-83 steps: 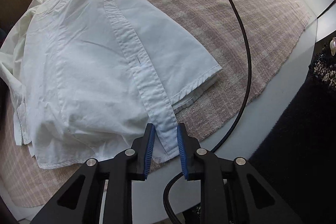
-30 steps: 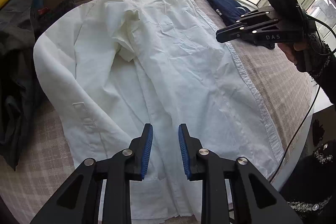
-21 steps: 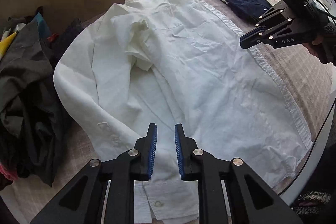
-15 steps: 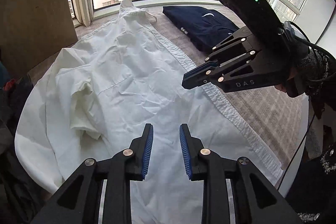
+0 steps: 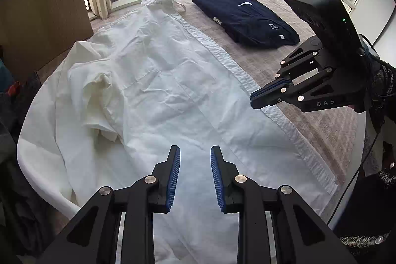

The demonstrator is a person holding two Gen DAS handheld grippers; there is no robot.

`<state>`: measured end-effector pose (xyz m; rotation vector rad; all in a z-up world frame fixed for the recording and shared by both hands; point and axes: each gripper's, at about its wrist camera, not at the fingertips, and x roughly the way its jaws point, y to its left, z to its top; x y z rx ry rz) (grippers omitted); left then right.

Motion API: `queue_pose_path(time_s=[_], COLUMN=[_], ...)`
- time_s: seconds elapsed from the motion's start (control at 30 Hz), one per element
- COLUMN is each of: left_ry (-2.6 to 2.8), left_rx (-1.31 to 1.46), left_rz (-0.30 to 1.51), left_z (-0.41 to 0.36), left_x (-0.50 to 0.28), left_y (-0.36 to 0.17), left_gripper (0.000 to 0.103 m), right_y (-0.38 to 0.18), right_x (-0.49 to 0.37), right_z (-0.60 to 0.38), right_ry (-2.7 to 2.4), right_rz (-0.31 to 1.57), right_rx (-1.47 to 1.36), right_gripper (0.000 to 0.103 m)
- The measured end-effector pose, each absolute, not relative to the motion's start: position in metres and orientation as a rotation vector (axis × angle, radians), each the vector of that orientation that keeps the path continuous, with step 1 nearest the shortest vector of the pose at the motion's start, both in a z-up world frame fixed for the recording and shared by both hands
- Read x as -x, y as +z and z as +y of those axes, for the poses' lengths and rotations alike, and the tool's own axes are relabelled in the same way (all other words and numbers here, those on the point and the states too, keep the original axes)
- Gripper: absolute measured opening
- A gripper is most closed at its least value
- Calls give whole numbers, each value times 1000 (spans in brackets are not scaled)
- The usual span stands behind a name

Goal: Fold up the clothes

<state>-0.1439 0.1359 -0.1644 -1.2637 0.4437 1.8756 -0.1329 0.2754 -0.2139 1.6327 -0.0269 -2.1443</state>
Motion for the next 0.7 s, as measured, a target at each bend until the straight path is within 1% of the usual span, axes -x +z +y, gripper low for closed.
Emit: queue_pose_path(time_s=[0.07, 0.13, 0.2, 0.23, 0.3, 0.33, 0.37, 0.4, 0.47, 0.5, 0.53, 0.6, 0.67, 0.7], left_ry=[1819, 1761, 1719, 1759, 1840, 1880, 1913, 1924, 1899, 1886, 1867, 1795, 1723, 1689], left_rx=[1303, 1341, 1376, 1386, 1405, 1412, 1409, 1392, 1349, 1328, 1309, 1282, 1254, 1241], left_rz=[454, 463, 473, 481, 495, 492, 451, 415, 409, 406, 405, 417, 428, 433], left_z=[138, 140, 140, 133, 120, 113, 105, 102, 110, 114, 120, 144, 167, 178], left_x=[118, 93, 70, 70, 70, 70, 70, 67, 53, 47, 39, 21, 3, -6], left_y=[-176, -188, -199, -199, -199, -197, -191, -183, -172, -167, -163, -162, -161, -160], left_gripper=[24, 27, 26, 23, 26, 21, 21, 22, 24, 24, 26, 27, 27, 27], right_y=[-223, -222, -217, -214, -206, -202, -198, -198, -201, -206, -212, -215, -202, -193], right_x=[117, 115, 115, 114, 111, 109, 108, 105, 96, 88, 78, 80, 90, 100], right_z=[266, 273, 280, 279, 276, 274, 272, 270, 267, 268, 271, 287, 310, 324], right_ry=[-2129, -2164, -2223, -2220, -2191, -2176, -2161, -2154, -2140, -2132, -2137, -2180, -2245, -2293], right_rz=[0, 38, 105, 94, 41, 16, -10, -10, 1, 6, 33, 41, -71, -144], right_rx=[-1643, -1693, -1739, -1734, -1714, -1704, -1694, -1695, -1717, -1738, -1783, -1840, -1800, -1766], right_gripper=[2, 0, 1, 1, 2, 2, 2, 2, 4, 4, 4, 4, 4, 7])
